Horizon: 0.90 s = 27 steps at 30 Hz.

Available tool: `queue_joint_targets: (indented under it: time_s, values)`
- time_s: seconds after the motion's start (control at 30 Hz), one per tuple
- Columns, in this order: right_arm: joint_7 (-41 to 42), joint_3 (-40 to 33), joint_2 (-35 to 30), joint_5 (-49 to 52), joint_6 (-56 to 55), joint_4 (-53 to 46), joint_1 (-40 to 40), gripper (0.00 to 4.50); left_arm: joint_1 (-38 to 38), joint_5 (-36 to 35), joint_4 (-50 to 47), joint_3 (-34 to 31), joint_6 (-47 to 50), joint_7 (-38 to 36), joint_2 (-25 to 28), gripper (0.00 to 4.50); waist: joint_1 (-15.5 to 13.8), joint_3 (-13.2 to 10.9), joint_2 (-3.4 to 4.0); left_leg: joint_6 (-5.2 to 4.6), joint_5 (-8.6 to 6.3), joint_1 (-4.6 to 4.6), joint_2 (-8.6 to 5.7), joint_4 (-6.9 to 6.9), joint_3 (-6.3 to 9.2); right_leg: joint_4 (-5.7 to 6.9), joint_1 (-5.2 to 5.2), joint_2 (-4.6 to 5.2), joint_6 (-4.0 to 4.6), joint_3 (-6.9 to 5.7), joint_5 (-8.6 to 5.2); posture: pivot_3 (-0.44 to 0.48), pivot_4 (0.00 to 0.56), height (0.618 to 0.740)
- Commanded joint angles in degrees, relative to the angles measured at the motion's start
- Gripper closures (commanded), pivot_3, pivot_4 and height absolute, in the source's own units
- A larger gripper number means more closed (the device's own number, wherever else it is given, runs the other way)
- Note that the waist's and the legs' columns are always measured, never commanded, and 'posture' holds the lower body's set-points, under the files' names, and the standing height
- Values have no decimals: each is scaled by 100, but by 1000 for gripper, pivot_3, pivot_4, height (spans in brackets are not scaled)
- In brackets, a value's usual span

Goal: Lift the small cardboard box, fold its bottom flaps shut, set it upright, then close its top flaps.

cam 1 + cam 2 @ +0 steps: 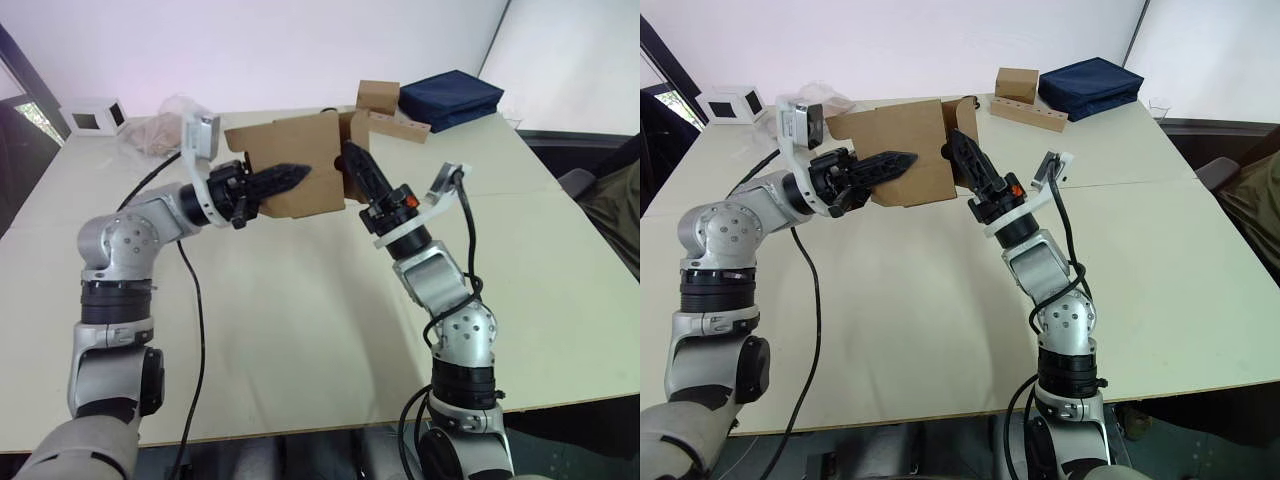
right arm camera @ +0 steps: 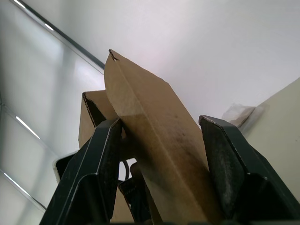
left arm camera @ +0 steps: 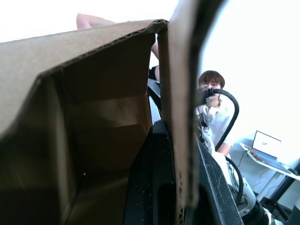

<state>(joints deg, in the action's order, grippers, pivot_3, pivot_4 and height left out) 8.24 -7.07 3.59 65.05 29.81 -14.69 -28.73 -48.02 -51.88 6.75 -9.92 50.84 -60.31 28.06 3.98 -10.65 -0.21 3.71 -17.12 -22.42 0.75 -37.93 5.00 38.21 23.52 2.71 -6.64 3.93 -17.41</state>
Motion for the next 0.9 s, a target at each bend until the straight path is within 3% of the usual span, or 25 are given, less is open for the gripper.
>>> queue_joint_targets:
  time_s: [0.03, 0.67, 0.9]
  values:
    - [209, 208, 50, 213, 174, -326, -95, 1802, -146, -84, -90, -133, -95, 11, -21, 4500, 2, 0, 0, 0, 0, 0, 0, 0, 0, 0, 0, 0, 0, 0, 0, 0, 150, 740]
    - [701, 362, -177, 538, 642, -537, 202, 1802, -176, -32, 9, -111, -135, 3, -56, 4500, 0, 0, 0, -1, 0, 0, 0, 0, 1, 0, 0, 0, 0, 0, 0, 0, 150, 740]
    - [830, 169, -727, 814, 952, -715, 252, 1802, -146, -89, -93, -61, 72, -228, 179, 4500, 0, 0, 0, -3, -2, 0, 0, 0, 1, 0, 0, 0, 0, 0, 0, 0, 150, 740]
